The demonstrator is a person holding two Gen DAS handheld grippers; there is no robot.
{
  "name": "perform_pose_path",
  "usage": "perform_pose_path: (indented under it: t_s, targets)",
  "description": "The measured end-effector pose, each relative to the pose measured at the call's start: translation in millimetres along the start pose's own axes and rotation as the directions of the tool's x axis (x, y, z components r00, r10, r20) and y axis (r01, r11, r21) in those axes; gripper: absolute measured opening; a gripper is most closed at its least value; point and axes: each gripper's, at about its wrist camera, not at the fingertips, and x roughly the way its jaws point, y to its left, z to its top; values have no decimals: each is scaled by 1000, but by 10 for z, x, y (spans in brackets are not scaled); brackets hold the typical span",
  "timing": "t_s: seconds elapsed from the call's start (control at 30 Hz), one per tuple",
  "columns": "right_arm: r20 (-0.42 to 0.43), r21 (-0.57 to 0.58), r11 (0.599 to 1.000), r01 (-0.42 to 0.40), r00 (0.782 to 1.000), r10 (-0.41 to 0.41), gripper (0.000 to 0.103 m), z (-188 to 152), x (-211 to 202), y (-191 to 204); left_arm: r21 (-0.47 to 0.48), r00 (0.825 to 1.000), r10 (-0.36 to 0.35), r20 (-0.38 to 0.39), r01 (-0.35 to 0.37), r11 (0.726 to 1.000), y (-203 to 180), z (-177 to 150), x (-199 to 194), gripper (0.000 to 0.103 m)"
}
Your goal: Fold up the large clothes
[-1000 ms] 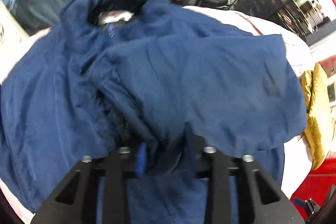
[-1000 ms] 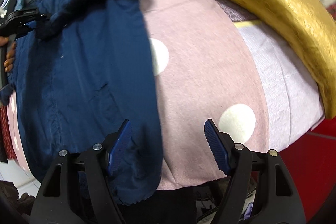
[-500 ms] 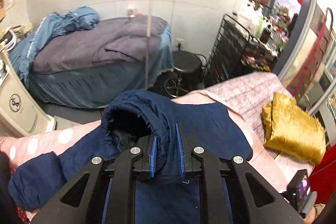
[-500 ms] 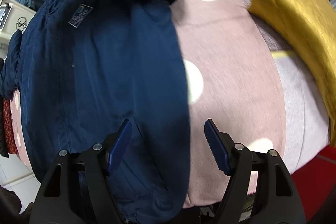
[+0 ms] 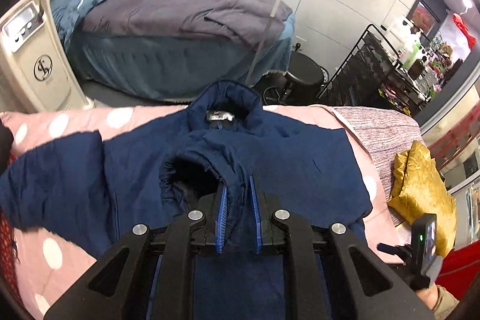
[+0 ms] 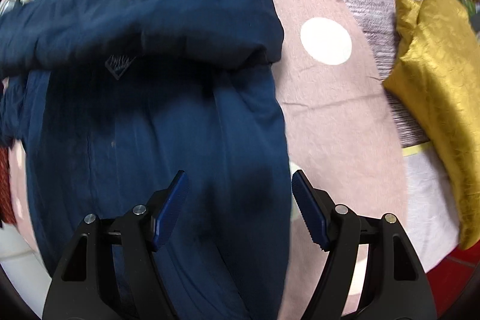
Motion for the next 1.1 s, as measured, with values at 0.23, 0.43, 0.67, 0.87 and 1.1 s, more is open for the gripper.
perform_pose_path:
  t_s: [0.23, 0.43, 0.67, 0.87, 1.1]
  targets:
    - [14, 325, 945, -47, 999, 45, 71, 291, 237, -488, 32, 998, 60, -32, -59, 998, 24, -140, 103, 11]
    - [41, 516, 857, -4, 999, -20, 71, 313, 101, -834, -68, 982, 120, -148, -131, 989, 330, -379, 353, 18]
    - [266, 110, 994, 11, 963, -40, 71, 627, -345, -158, 18, 983, 95, -159, -93, 995, 21, -483, 610, 60]
    - [190, -243, 965, 103, 980, -57, 87, 614, 63, 590, 131, 971, 121, -207, -95, 987, -264, -496, 1158, 86]
    - [149, -253, 953, 165, 980, -130, 92, 630, 415, 543, 71, 897, 158, -413, -141, 987, 138, -762, 1862, 92]
